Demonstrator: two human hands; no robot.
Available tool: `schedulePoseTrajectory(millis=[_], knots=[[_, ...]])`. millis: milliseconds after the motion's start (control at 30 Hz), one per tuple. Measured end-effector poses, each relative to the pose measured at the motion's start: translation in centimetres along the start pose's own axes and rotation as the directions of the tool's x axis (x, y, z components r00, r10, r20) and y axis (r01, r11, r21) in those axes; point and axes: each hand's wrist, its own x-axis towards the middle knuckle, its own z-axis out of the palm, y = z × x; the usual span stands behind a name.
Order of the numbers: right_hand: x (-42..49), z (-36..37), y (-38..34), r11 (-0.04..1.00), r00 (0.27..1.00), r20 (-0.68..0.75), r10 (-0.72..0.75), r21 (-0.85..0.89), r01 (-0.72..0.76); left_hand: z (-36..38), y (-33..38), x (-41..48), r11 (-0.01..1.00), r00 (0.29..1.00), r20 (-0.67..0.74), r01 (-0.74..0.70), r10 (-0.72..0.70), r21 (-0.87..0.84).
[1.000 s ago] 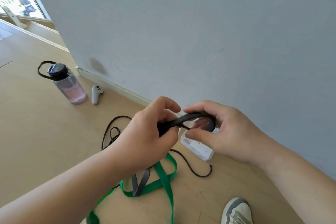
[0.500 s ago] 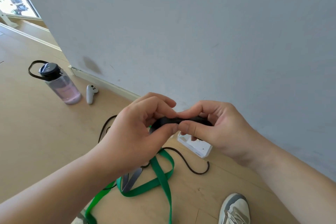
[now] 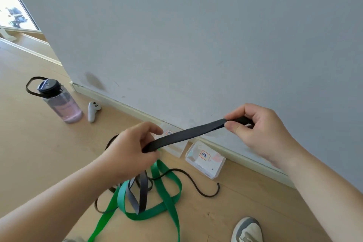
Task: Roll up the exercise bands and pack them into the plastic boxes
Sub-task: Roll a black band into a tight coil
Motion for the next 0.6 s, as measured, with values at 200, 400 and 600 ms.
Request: schedulePoseTrajectory(millis=[200,400,600], knots=[[0.2,0.3,1.4,0.973,0.968,0.225,0.111,-0.222,-0.06,-1.6,4.7,-2.6,0.951,0.976,-0.193,-0.155,0.105,-0.267],[-2.1,3.1,-2.6,0.996,0.917,0.389,-0.086,0.062,0.067,-0.4,5.4,-2.9,0.939,0.951,-0.233,-0.255,0.201,-0.232],[-3.1,5.0,-4.0,0.96,0.919,0.331,-0.213,0.246,0.133,-0.4,4.5,-2.5,0.932,0.916,-0.229,-0.355,0.329,-0.08]])
